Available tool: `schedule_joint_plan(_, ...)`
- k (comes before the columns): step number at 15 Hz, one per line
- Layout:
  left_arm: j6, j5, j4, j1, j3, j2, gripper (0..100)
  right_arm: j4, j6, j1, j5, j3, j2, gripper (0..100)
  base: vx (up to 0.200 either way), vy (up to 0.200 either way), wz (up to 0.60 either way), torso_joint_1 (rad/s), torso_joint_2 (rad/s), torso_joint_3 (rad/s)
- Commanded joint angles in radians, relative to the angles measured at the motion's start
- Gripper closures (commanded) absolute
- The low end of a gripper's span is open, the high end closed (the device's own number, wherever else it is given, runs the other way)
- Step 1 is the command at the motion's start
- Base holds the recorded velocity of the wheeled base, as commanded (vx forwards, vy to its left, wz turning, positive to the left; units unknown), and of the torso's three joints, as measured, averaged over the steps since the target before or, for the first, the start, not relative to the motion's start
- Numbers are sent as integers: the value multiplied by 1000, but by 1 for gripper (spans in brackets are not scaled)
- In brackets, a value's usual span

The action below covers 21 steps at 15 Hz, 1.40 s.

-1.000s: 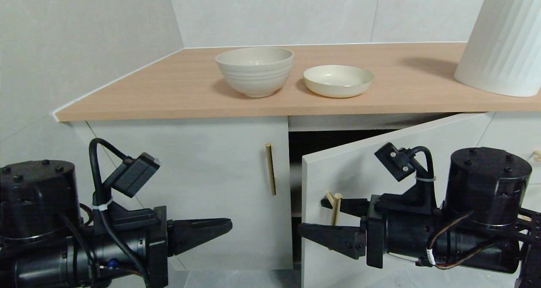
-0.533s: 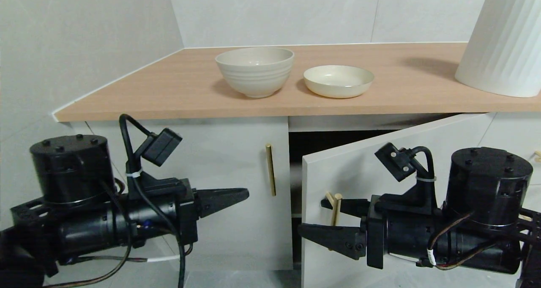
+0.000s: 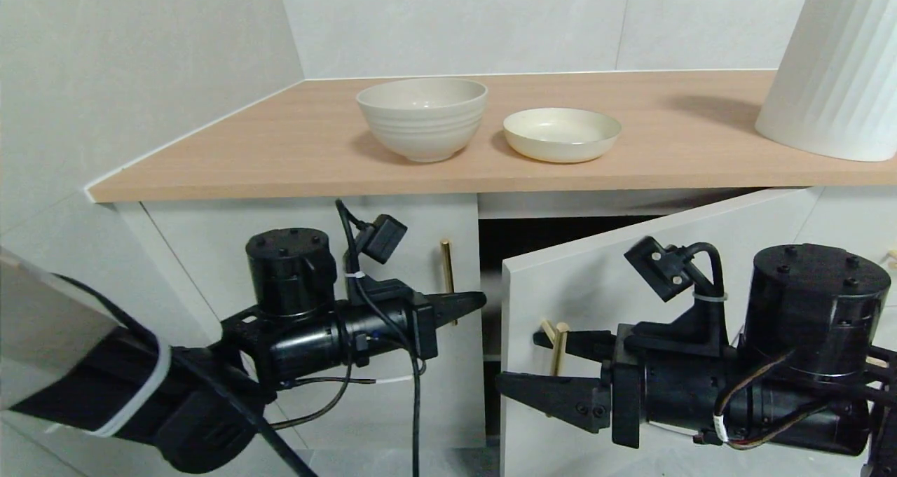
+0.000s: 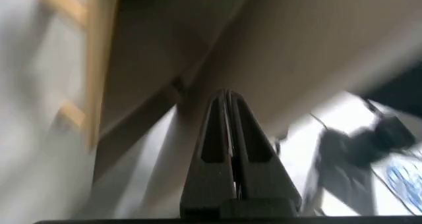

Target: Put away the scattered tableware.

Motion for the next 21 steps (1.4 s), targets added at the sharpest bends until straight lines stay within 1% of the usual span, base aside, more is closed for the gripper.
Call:
schedule_joint_plan(1, -60, 67, -140, -68, -5, 156, 100, -2, -1, 0, -1, 2, -11, 0, 0, 0, 0, 0, 0, 0)
schedule_joint_plan(2, -69, 70, -197, -76, -3, 181, 100, 4, -1, -3, -1, 2, -9, 0, 0, 0, 0, 0, 0, 0)
schedule_joint_plan(4, -69, 72, -262, -93, 3, 204, 100, 30, -1, -20, -3, 2, -12, 0, 0, 0, 0, 0, 0, 0)
schedule_joint_plan(7, -63, 99, -298, -105, 0, 216, 100, 30, -7, -28, -3, 17, -17, 0, 0, 0, 0, 0, 0, 0)
schedule_joint_plan(9, -63, 104, -304, -112, 2, 222, 100, 36, -39, -38, -3, 26, -12, 0, 0, 0, 0, 0, 0, 0)
schedule_joint_plan(11, -63, 105, -304, -122, 0, 224, 100, 68, -88, -40, -3, 32, -11, 0, 0, 0, 0, 0, 0, 0)
schedule_joint_plan(12, -63, 105, -308, -125, 2, 221, 100, 120, -120, -43, -4, 32, -17, 0, 0, 0, 0, 0, 0, 0)
schedule_joint_plan(14, -63, 105, -308, -125, 0, 218, 100, 177, -142, -48, -6, 34, -38, 0, 0, 0, 0, 0, 0, 0)
schedule_joint_plan(15, -63, 105, -308, -125, -2, 215, 100, 214, -162, -55, -29, 43, -63, 0, 0, 0, 0, 0, 0, 0)
schedule_joint_plan(16, -63, 105, -308, -125, -3, 215, 100, 222, -180, -54, -86, 68, -90, 0, 0, 0, 0, 0, 0, 0)
schedule_joint_plan(17, -63, 105, -308, -125, -8, 215, 100, 226, -205, -41, -159, 103, -120, 0, 0, 0, 0, 0, 0, 0)
schedule_joint_plan(18, -63, 104, -306, -125, -15, 210, 100, 242, -220, -8, -251, 147, -166, 0, 0, 0, 0, 0, 0, 0)
schedule_joint_plan(19, -63, 104, -304, -125, -20, 206, 100, 257, -220, 8, -285, 161, -184, 0, 0, 0, 0, 0, 0, 0)
schedule_joint_plan(20, -60, 102, -295, -125, -26, 179, 100, 340, -218, 31, -339, 172, -259, 0, 0, 0, 0, 0, 0, 0)
schedule_joint_plan(21, -51, 102, -260, -125, -48, 160, 100, 410, -217, 31, -339, 164, -302, 0, 0, 0, 0, 0, 0, 0)
